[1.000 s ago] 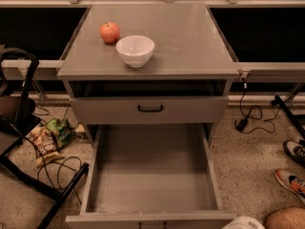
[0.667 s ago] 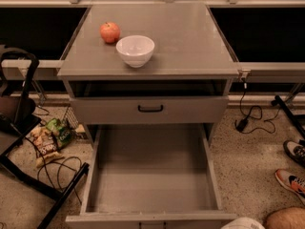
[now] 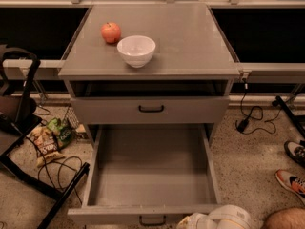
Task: Close middle drawer
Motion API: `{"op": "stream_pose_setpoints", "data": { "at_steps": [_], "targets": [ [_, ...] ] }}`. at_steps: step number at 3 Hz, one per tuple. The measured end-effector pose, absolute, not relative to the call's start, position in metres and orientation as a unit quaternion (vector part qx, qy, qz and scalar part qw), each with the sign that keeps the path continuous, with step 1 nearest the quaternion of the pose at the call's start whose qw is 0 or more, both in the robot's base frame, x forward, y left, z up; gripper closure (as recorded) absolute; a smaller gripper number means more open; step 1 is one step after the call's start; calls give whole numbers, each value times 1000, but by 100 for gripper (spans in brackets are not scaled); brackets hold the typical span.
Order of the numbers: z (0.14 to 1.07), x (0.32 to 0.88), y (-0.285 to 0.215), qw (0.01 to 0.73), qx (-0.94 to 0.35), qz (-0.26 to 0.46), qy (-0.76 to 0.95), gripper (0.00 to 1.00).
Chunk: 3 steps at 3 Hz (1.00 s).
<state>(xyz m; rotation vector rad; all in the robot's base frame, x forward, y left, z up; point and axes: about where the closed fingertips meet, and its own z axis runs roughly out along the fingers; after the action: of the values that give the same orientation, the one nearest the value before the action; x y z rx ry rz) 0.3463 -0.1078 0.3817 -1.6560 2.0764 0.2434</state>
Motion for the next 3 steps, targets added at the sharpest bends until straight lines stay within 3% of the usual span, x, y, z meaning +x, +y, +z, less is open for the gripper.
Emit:
{"op": "stream_pose_setpoints", "data": {
  "at_steps": [3],
  "targets": [
    [389, 428, -72, 288, -644, 35, 708, 100]
  ]
}}
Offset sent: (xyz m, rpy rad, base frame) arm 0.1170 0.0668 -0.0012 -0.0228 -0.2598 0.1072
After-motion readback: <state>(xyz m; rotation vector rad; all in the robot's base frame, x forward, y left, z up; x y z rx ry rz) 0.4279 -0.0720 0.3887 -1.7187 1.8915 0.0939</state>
